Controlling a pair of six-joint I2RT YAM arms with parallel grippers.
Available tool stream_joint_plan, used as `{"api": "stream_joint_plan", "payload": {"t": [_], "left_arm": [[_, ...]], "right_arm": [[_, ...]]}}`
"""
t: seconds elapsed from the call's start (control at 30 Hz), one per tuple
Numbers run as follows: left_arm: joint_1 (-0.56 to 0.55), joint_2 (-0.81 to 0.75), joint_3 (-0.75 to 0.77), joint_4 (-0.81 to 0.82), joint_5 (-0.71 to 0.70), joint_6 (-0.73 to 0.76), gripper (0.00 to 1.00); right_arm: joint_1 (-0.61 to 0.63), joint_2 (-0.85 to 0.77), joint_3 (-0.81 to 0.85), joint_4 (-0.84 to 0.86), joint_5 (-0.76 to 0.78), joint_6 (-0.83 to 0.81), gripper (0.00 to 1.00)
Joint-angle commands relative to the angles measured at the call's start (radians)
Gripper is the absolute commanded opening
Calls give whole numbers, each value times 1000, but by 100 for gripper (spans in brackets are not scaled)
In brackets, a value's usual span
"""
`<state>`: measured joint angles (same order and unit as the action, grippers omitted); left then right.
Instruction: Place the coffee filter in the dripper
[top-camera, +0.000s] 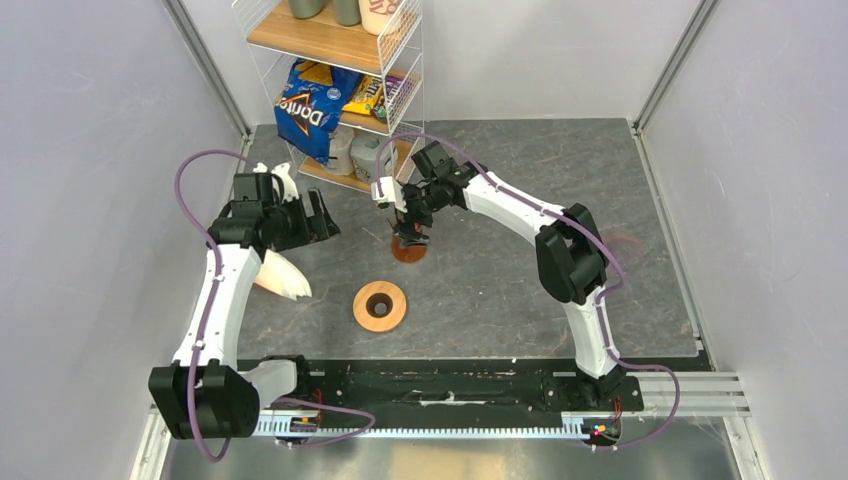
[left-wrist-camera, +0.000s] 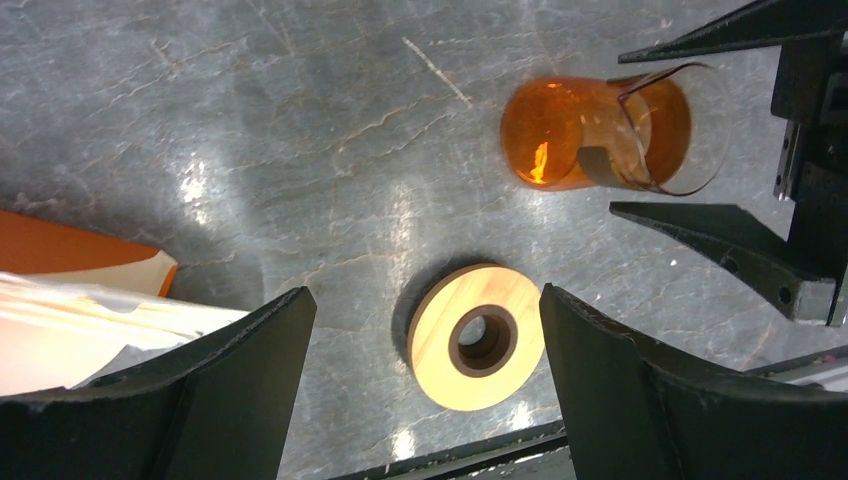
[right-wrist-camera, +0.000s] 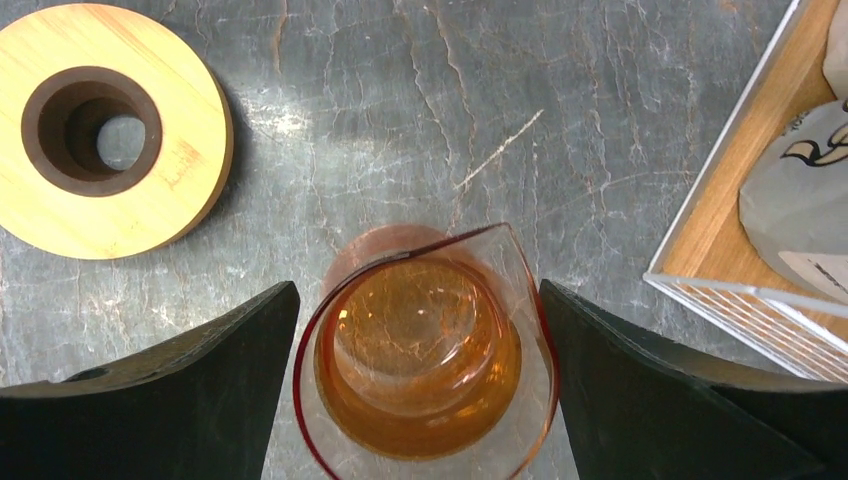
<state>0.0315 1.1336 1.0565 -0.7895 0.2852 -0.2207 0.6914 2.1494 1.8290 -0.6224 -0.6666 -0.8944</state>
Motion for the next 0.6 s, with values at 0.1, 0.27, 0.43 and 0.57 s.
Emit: {"api": "stream_joint_plan", "payload": {"t": [0.1,0.27,0.43,0.57], "left_arm": [[7,38,7,133,97,-84,91],[6,55,-10,192,118,-84,90],[8,78,-28,269,208,-126,87],[7,107,-70,425,249,-196,82]], "right_arm": [[-5,-164,-30,50,6,73,97],[-36,-253,-50,61,12,297,97],[-121,-387,-190,22,65,564,97],[-138,-527,-375,20,84,703,96]]}}
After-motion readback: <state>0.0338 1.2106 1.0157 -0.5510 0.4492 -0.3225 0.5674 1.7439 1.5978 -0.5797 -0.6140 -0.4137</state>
